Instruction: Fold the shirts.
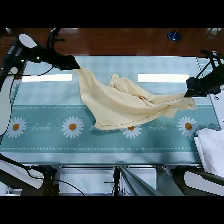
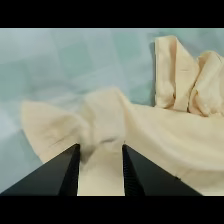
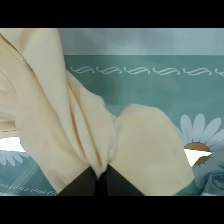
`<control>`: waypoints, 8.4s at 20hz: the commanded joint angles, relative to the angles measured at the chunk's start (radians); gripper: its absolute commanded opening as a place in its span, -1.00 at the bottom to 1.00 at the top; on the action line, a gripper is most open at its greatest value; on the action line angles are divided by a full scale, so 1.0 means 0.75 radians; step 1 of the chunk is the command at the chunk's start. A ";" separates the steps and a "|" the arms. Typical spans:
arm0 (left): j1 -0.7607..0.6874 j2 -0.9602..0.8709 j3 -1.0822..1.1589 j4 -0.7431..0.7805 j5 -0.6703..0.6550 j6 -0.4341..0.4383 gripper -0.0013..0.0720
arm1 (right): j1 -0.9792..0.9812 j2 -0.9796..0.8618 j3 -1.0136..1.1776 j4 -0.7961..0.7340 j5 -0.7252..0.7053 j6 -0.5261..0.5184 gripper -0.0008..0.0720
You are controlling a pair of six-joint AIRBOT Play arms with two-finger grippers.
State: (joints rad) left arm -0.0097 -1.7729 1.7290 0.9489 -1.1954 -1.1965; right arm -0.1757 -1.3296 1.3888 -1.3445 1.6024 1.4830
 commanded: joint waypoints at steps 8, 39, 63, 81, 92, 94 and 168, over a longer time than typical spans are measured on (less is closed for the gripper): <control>0.134 0.342 -0.493 0.004 -0.743 -0.167 -0.01 | 0.000 -0.008 -0.001 0.001 -0.155 -0.137 -0.91; -0.426 0.180 -0.836 -0.218 -0.304 -0.091 -0.90 | 0.000 -0.007 -0.001 0.070 -0.159 -0.170 -0.91; 0.190 1.288 0.622 -0.004 -0.440 -0.341 -0.90 | 0.000 0.736 0.973 0.136 -0.321 0.024 -0.91; 0.187 1.346 -0.802 0.056 -0.367 -0.295 -0.90 | 0.002 0.352 0.172 0.129 0.031 0.054 -0.91; 0.187 0.751 -0.894 0.036 0.410 -0.010 -0.90 | 0.168 -0.147 0.169 0.224 -0.607 -0.189 -0.91; 0.187 0.704 -0.895 0.037 0.450 -0.009 -0.90 | 0.188 -0.186 0.169 0.218 -0.659 -0.189 -0.91; 0.653 0.705 -1.738 0.199 -0.144 0.094 -0.90 | -0.408 -0.180 -0.385 0.482 0.036 -0.316 0.41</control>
State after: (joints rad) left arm 0.4801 -1.2434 0.4248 1.0958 -1.3548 -1.1282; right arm -0.4675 -1.4765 1.2446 -1.0359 1.6752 1.2854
